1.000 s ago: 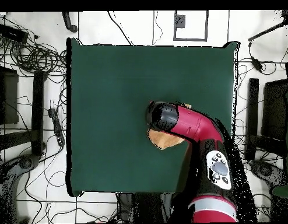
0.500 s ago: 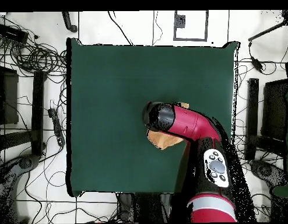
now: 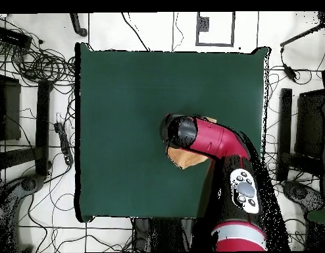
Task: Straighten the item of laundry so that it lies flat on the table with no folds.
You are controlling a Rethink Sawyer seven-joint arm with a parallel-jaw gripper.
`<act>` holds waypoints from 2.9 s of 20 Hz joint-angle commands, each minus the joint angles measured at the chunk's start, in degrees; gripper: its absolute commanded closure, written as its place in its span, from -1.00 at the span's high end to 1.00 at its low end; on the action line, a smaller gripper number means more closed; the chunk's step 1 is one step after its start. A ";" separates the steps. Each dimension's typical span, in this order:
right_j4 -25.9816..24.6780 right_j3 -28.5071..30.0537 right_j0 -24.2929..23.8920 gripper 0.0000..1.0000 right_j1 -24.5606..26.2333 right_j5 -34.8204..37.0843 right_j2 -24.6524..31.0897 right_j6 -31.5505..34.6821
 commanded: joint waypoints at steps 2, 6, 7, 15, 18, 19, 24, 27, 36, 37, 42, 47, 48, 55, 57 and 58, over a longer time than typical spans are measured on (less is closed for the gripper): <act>-0.81 0.74 1.41 -1.00 -0.19 4.66 5.75 3.85; -0.65 0.77 1.59 -1.00 -0.93 5.73 5.55 4.02; -0.67 0.65 1.62 -1.00 -0.96 5.86 5.51 4.00; -0.99 0.45 1.78 -1.00 -1.26 6.47 5.28 3.84; -1.10 0.02 2.04 -1.00 -1.32 7.11 4.99 3.84; -1.09 -0.08 2.07 -1.00 -1.34 7.26 4.94 3.88; -1.34 -0.27 2.16 -1.00 -1.70 7.62 4.80 3.59; -1.18 -0.44 1.91 -1.00 -1.83 8.00 5.09 3.42; -1.14 -0.51 1.14 -1.00 -2.31 8.84 6.02 2.39; -1.14 -0.58 1.14 -1.00 -2.29 8.94 6.03 2.38; -1.28 -0.82 1.15 -1.00 -2.24 9.16 5.96 2.26; -1.29 -0.99 1.04 -1.00 -2.58 9.59 6.09 1.90; -1.27 -1.04 1.01 -1.00 -2.61 9.74 6.11 1.84; -1.26 -1.57 0.86 -1.00 -2.95 10.93 6.18 1.45; -1.20 -1.52 0.81 -1.00 -3.12 11.22 6.20 1.48; -1.20 -1.53 0.81 -1.00 -3.22 11.40 6.17 1.47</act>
